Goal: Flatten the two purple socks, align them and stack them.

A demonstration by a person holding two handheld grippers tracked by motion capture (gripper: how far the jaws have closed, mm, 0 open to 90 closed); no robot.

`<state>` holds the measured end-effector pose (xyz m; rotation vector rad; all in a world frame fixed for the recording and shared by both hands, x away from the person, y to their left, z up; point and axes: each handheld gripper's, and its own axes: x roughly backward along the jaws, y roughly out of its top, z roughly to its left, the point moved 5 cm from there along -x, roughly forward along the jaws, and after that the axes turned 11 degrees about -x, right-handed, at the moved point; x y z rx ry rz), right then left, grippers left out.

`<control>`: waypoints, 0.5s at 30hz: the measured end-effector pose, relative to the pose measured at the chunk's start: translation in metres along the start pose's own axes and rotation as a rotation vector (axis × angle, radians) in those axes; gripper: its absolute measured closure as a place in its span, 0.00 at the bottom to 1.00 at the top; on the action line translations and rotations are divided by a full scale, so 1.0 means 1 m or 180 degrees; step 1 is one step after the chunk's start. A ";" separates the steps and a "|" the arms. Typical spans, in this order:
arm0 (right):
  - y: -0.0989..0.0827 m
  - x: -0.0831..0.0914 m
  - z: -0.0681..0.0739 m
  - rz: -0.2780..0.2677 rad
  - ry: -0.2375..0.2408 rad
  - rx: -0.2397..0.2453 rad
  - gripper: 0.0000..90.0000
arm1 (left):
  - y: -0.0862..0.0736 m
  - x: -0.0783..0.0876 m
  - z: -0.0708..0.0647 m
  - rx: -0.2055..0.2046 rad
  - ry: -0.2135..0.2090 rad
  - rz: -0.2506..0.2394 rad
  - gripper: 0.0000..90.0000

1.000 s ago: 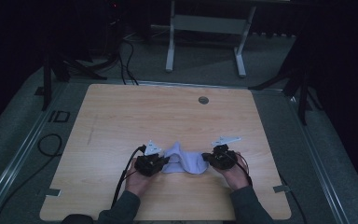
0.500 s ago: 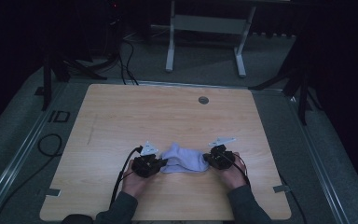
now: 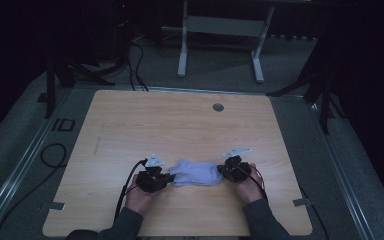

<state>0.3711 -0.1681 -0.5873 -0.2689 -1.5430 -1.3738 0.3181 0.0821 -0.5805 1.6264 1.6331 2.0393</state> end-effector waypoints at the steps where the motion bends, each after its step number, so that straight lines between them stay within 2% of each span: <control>1: 0.000 0.000 0.000 0.0000 -0.0002 -0.0002 0.97 | 0.000 0.002 0.000 0.0005 0.0015 -0.0008 0.92; 6: 0.000 0.000 0.001 0.0002 -0.0010 -0.0007 0.97 | 0.004 0.012 0.002 0.0003 0.0122 -0.0152 0.87; 10: 0.000 0.000 0.001 -0.0003 -0.0016 0.0001 0.97 | 0.011 0.013 -0.003 -0.0123 0.0180 -0.0263 0.87; 13: 0.000 0.000 0.002 -0.0007 -0.0012 0.0000 0.96 | 0.013 0.009 -0.008 -0.0236 0.0188 -0.0255 0.86; 15: -0.001 0.000 0.003 -0.0013 -0.0006 -0.0006 0.96 | 0.014 0.005 -0.010 -0.0266 0.0195 -0.0246 0.86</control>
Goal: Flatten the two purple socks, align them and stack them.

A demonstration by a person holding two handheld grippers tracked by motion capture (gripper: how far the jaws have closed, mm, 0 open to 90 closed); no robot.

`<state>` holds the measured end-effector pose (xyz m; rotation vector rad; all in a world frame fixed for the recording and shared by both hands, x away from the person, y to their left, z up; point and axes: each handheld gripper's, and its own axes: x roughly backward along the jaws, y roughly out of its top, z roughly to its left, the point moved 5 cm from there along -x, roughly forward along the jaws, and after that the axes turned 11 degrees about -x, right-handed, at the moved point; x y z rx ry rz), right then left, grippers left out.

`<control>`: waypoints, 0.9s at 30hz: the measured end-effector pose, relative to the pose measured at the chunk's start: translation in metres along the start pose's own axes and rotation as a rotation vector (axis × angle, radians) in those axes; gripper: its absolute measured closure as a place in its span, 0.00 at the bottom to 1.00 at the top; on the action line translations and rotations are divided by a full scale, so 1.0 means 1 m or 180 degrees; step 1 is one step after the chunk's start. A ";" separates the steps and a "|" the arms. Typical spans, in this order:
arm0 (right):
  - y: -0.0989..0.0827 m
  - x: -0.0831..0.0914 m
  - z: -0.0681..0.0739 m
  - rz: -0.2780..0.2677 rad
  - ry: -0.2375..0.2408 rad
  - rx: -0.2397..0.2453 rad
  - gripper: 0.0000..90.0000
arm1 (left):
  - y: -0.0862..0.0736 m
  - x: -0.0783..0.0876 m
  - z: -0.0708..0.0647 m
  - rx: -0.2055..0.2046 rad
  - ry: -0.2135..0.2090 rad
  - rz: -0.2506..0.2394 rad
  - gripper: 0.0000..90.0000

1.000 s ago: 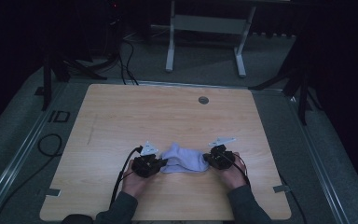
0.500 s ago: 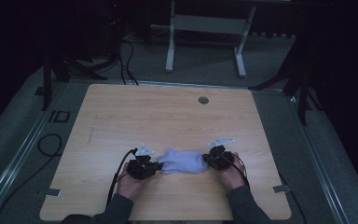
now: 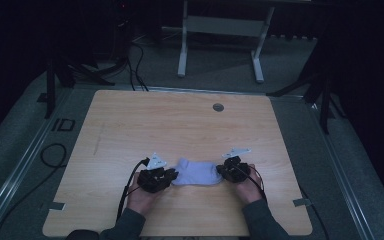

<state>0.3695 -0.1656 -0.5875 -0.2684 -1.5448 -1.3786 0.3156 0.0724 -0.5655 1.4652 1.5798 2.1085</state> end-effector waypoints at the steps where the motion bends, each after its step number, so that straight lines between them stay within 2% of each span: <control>1: 0.000 0.000 0.000 0.0000 0.0000 0.0000 0.96 | 0.000 -0.001 0.000 -0.0019 0.0002 0.0007 0.86; 7: 0.000 0.003 0.000 -0.0088 -0.0021 0.0000 0.88 | 0.000 -0.004 0.002 -0.0056 0.0076 0.0000 0.84; 10: 0.002 0.014 0.002 -0.0269 0.0044 -0.0035 0.78 | -0.001 -0.004 0.005 -0.0076 0.0146 0.0003 0.82; 11: 0.002 0.014 0.002 -0.0269 0.0044 -0.0035 0.78 | -0.001 -0.004 0.005 -0.0076 0.0146 0.0003 0.81; 14: 0.004 0.023 0.001 -0.0416 0.0097 -0.0097 0.67 | -0.002 -0.003 0.008 -0.0105 0.0220 0.0007 0.80; 17: 0.005 0.028 -0.002 -0.0466 0.0083 -0.0109 0.63 | -0.003 -0.003 0.010 -0.0106 0.0250 0.0009 0.79; 18: 0.006 0.032 -0.005 -0.0533 0.0068 -0.0167 0.61 | -0.003 -0.002 0.011 -0.0101 0.0274 0.0005 0.78; 21: 0.006 0.034 -0.008 -0.0562 0.0062 -0.0197 0.60 | -0.004 -0.002 0.013 -0.0078 0.0298 0.0000 0.78; 22: 0.006 0.036 -0.009 -0.0577 0.0061 -0.0220 0.60 | -0.004 -0.002 0.016 -0.0088 0.0343 0.0014 0.78; 23: 0.005 0.039 -0.017 -0.0616 0.0036 -0.0276 0.59 | -0.005 -0.002 0.019 -0.0104 0.0393 0.0031 0.78; 27: 0.002 0.042 -0.025 -0.0623 -0.0001 -0.0334 0.59 | -0.006 -0.001 0.024 -0.0118 0.0474 0.0059 0.77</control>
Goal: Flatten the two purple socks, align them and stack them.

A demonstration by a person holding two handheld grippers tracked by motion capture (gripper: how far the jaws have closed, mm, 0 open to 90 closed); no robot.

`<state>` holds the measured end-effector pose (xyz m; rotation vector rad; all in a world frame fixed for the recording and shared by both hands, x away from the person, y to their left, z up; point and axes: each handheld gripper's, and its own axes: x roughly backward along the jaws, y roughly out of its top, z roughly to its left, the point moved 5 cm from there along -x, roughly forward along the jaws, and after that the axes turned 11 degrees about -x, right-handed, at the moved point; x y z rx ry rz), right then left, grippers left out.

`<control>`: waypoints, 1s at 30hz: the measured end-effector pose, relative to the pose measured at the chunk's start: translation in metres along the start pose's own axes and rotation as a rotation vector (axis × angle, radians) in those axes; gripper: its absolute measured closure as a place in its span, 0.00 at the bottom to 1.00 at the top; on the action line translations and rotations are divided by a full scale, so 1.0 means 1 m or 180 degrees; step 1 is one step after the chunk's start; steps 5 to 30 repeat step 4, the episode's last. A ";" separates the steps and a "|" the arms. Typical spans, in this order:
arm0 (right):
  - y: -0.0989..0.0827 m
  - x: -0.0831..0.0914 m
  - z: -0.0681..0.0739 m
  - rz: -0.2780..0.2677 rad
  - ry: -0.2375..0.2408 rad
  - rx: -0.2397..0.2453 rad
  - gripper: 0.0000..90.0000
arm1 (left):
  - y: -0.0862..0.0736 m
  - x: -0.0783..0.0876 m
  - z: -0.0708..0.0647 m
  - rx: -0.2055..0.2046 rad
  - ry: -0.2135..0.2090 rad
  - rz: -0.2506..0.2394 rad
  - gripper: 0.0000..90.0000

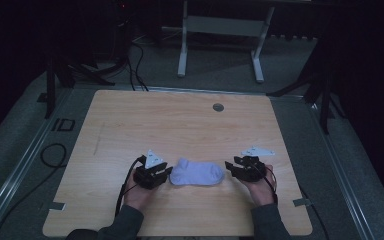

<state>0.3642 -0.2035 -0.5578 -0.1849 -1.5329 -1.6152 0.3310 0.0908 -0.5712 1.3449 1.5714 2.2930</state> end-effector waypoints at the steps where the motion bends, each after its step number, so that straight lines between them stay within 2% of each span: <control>1: -0.001 0.002 -0.005 -0.0004 -0.0043 -0.0019 0.59 | 0.000 0.000 0.002 0.0003 0.0024 0.0003 0.77; 4: -0.003 0.005 -0.016 -0.0007 -0.0200 -0.0017 0.57 | -0.002 0.000 0.008 -0.0011 0.0130 0.0053 0.76; 30: -0.003 0.005 -0.016 -0.0007 -0.0200 -0.0017 0.57 | -0.002 0.000 0.008 -0.0011 0.0130 0.0053 0.76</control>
